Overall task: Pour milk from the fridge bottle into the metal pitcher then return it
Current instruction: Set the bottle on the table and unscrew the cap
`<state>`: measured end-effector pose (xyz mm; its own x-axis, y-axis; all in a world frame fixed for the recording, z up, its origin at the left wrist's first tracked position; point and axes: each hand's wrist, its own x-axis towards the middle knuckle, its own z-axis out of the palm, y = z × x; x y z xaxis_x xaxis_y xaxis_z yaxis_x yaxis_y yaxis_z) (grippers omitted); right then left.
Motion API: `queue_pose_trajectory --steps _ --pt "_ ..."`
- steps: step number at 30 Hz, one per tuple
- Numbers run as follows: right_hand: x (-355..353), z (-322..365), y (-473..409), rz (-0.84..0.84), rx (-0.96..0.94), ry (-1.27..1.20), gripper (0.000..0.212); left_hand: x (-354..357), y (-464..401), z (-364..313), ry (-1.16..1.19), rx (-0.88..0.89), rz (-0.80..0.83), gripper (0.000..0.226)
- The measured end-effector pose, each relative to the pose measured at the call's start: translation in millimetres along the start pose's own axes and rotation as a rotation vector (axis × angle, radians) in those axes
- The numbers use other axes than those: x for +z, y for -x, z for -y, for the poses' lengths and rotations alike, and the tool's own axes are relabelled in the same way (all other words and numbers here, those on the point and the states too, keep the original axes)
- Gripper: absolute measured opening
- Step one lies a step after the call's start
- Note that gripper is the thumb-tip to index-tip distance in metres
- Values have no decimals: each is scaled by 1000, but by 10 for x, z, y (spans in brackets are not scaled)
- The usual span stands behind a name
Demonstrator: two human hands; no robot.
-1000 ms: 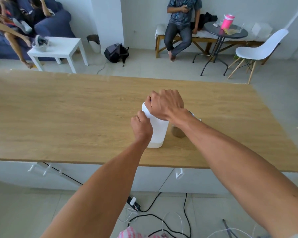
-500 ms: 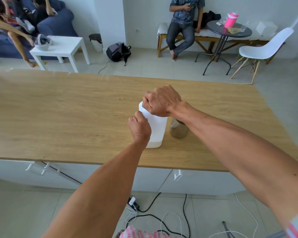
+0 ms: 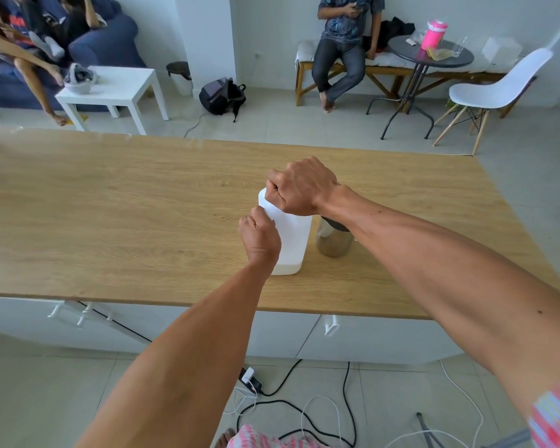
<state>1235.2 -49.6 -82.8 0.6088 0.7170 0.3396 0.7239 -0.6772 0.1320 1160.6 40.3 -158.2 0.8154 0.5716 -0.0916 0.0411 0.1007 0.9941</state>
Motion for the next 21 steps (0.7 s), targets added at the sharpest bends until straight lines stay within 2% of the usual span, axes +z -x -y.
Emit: queue_pose_trajectory --steps 2,5,11,15,17,21 --pt "14 -18 17 3 -35 11 33 -14 -33 10 -6 22 -15 31" --pt "18 -37 3 2 -59 1 30 -11 -58 18 -28 28 -49 44" --pt "5 -167 -42 62 -220 -8 20 20 -71 57 -7 31 -48 30" --pt "-101 -215 -20 109 -121 29 48 50 -44 71 -7 11 -80 37" --pt "-130 -218 -15 129 -86 56 52 68 -52 57 14 -7 -87 35" --pt "-244 -206 4 215 -160 -46 30 67 -57 38 -4 -17 -89 42"
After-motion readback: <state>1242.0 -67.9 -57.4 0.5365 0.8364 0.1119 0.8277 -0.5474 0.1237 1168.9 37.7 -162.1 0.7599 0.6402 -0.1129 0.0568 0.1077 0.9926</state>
